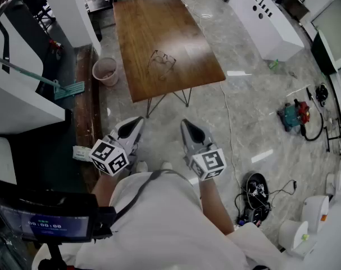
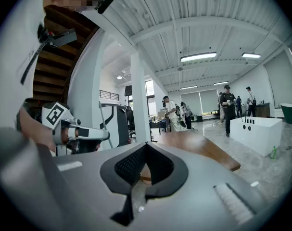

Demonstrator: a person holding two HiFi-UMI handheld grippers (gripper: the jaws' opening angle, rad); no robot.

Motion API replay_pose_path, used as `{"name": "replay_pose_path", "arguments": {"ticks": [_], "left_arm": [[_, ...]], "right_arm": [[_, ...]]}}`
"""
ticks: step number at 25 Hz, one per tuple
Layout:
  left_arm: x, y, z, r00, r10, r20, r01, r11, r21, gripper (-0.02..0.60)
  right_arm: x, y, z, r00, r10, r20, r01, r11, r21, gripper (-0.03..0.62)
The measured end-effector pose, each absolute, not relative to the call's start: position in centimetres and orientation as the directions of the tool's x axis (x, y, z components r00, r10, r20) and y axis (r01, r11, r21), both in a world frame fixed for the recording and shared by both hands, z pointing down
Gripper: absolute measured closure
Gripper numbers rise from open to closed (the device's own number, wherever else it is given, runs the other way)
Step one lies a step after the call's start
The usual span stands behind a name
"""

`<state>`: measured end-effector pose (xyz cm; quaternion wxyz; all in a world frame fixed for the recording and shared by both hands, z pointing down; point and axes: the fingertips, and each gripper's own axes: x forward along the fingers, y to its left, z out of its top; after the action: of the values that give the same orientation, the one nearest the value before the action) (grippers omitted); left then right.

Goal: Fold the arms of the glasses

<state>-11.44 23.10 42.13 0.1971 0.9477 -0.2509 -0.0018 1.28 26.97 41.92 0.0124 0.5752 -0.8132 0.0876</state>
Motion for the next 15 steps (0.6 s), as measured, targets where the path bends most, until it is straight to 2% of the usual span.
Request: {"name": "replay_pose_path", "arguments": {"ticks": [9,15], "left_arm": [[-13.3,22.1,42.0,0.884,-0.459,0.09,-0.458,-0.808,0.371,0.577],[-14.8,21.5,42.6,0.9,-0.424,0.098,-0.429,-0.825,0.369,0.577]], "right_arm": [[-0.8,26.3,42.1,-0.33,-0.934,0.134,-0.943,0.319,-0.098,0.586],[-1.6,25.8,42.9,-0.309,-0.94,0.145,-0.946,0.288,-0.147,0.586]]}}
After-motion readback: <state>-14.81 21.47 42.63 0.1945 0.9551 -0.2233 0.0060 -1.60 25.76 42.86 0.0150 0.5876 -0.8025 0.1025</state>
